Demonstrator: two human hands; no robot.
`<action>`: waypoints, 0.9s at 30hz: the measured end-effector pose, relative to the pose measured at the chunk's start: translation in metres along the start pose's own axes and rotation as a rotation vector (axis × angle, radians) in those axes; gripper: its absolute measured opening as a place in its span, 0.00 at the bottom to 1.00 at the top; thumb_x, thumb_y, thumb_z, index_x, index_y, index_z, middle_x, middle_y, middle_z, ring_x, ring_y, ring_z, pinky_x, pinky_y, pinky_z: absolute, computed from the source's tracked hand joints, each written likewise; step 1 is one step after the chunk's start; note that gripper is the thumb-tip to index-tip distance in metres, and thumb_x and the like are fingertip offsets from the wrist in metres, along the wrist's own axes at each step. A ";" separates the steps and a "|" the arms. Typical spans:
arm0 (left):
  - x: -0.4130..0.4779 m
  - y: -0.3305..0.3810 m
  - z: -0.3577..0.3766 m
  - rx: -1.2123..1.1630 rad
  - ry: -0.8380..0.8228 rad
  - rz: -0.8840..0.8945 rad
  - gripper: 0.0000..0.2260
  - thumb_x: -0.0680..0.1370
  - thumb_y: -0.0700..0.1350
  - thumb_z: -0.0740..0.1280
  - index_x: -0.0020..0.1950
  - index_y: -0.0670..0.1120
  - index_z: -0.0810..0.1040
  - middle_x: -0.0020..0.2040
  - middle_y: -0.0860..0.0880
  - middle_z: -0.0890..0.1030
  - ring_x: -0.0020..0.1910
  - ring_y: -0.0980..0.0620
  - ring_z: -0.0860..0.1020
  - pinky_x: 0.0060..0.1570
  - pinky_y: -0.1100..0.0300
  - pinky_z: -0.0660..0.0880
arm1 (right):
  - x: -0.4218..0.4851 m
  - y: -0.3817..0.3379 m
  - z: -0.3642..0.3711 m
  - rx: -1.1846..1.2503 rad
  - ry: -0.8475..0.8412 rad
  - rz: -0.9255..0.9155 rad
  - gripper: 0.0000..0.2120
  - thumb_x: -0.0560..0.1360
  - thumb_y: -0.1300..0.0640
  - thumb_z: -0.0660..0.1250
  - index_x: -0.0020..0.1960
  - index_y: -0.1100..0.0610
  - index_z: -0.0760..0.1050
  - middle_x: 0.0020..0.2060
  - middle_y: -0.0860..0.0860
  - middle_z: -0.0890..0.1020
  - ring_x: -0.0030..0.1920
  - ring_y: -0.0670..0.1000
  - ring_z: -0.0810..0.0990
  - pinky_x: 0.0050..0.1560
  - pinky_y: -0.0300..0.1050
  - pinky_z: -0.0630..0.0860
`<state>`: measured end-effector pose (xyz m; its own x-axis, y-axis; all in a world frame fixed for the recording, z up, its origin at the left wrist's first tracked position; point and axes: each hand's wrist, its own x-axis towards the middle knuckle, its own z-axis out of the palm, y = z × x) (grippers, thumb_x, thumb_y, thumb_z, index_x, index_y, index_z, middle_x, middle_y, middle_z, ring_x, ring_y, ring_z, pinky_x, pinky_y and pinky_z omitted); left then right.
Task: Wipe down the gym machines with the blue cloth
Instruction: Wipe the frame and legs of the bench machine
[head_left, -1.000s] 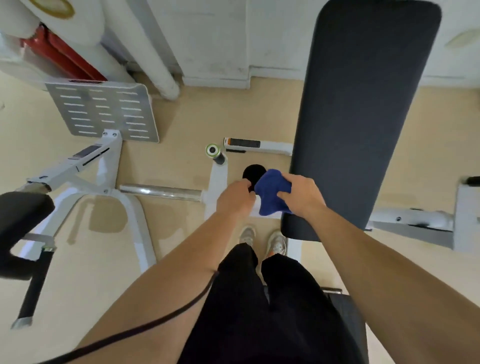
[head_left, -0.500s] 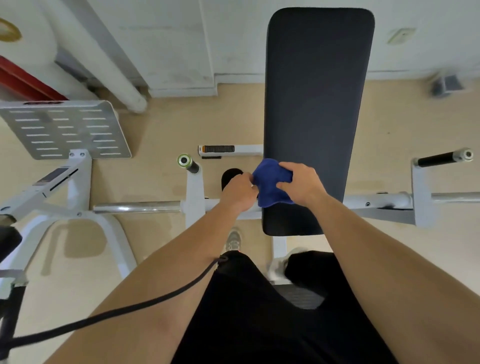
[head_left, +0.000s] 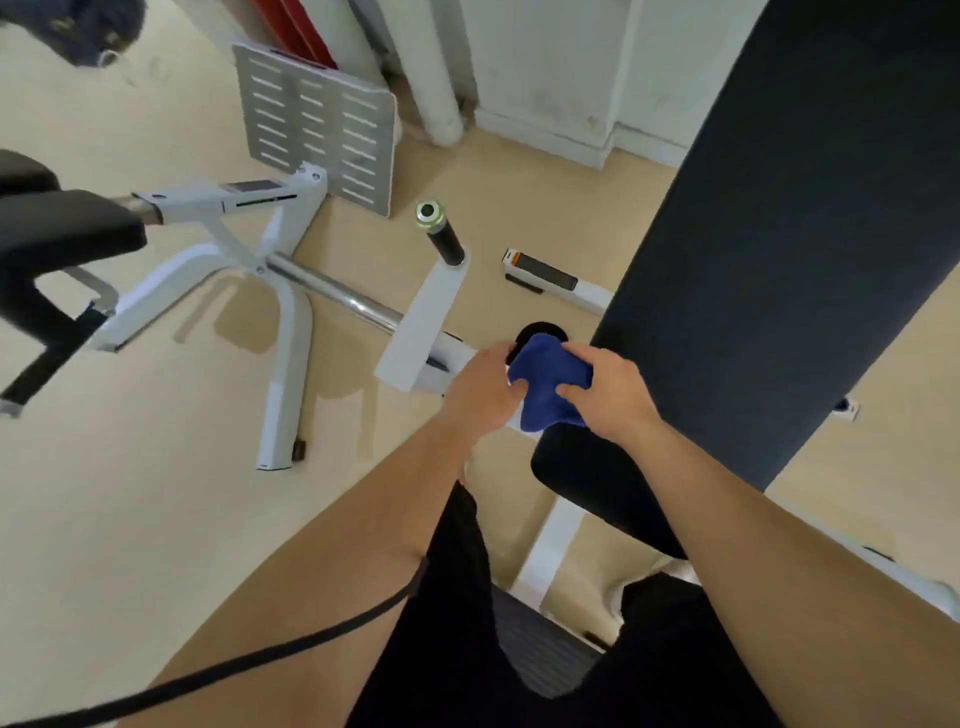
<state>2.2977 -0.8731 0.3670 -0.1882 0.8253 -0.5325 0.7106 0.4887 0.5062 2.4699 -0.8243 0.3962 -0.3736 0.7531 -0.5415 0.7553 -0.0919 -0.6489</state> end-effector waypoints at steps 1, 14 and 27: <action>0.002 -0.007 0.008 -0.007 0.020 -0.012 0.27 0.80 0.49 0.64 0.77 0.49 0.60 0.70 0.47 0.71 0.64 0.46 0.74 0.64 0.51 0.72 | 0.009 0.005 0.005 -0.002 -0.001 -0.046 0.28 0.77 0.59 0.69 0.76 0.52 0.66 0.65 0.52 0.76 0.63 0.53 0.75 0.64 0.48 0.72; 0.110 -0.111 0.104 -0.150 0.666 0.151 0.27 0.82 0.50 0.61 0.79 0.53 0.56 0.71 0.51 0.68 0.64 0.54 0.72 0.55 0.63 0.68 | 0.181 0.016 0.090 -0.184 -0.018 -0.374 0.16 0.70 0.61 0.64 0.57 0.53 0.79 0.50 0.52 0.83 0.49 0.55 0.80 0.52 0.54 0.78; 0.083 -0.180 0.155 -0.193 0.844 0.491 0.20 0.76 0.41 0.64 0.68 0.50 0.73 0.62 0.51 0.77 0.58 0.55 0.74 0.58 0.62 0.71 | 0.131 0.081 0.179 -0.166 0.274 -0.646 0.20 0.72 0.57 0.73 0.62 0.52 0.74 0.53 0.50 0.80 0.51 0.51 0.78 0.50 0.44 0.73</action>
<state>2.2595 -0.9366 0.1269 -0.3768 0.8425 0.3850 0.7308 0.0150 0.6824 2.3862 -0.8498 0.1774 -0.6414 0.7618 0.0909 0.5091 0.5113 -0.6923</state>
